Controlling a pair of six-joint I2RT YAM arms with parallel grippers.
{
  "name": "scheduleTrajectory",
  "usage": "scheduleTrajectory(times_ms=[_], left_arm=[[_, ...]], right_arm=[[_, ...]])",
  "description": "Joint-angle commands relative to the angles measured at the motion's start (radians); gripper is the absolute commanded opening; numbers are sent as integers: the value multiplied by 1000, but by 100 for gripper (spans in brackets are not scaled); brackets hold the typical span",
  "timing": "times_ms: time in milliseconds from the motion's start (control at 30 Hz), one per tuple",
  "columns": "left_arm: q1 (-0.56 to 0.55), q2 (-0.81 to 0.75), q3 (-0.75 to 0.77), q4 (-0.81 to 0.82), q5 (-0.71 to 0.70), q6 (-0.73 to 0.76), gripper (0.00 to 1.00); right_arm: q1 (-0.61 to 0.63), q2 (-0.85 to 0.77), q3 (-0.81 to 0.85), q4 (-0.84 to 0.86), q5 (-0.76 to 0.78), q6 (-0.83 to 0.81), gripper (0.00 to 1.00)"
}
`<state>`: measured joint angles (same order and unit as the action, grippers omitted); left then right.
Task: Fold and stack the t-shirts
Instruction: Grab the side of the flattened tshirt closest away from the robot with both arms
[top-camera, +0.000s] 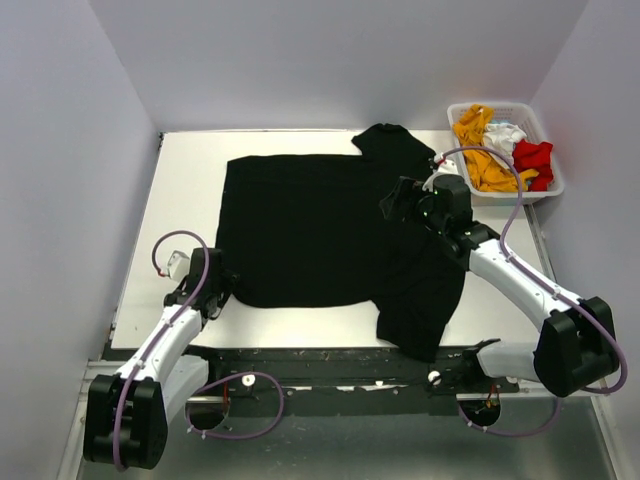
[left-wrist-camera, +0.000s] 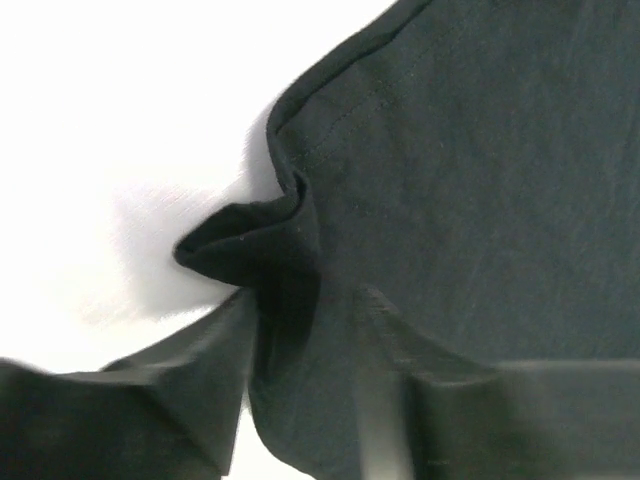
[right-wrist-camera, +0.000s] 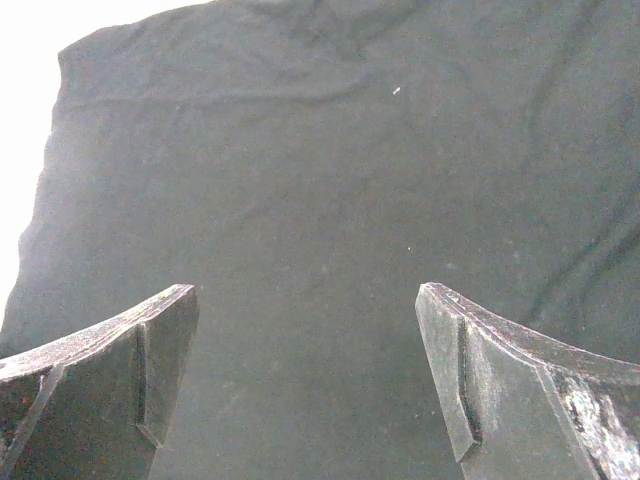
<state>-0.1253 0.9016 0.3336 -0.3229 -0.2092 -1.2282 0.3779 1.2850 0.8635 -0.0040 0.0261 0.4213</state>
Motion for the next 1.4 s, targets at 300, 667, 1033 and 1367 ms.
scheduleTrajectory(times_ms=[300, 667, 1033, 1367], left_arm=[[6, 118, 18, -26, 22, 2, 0], [5, 122, 20, -32, 16, 26, 0], [5, 124, 31, -48, 24, 39, 0], [5, 84, 34, -79, 22, 52, 0]], right_arm=[[105, -73, -50, -319, 21, 88, 98], [527, -144, -87, -804, 52, 271, 82], [591, -87, -181, -853, 142, 362, 60], [591, 142, -200, -677, 178, 396, 53]])
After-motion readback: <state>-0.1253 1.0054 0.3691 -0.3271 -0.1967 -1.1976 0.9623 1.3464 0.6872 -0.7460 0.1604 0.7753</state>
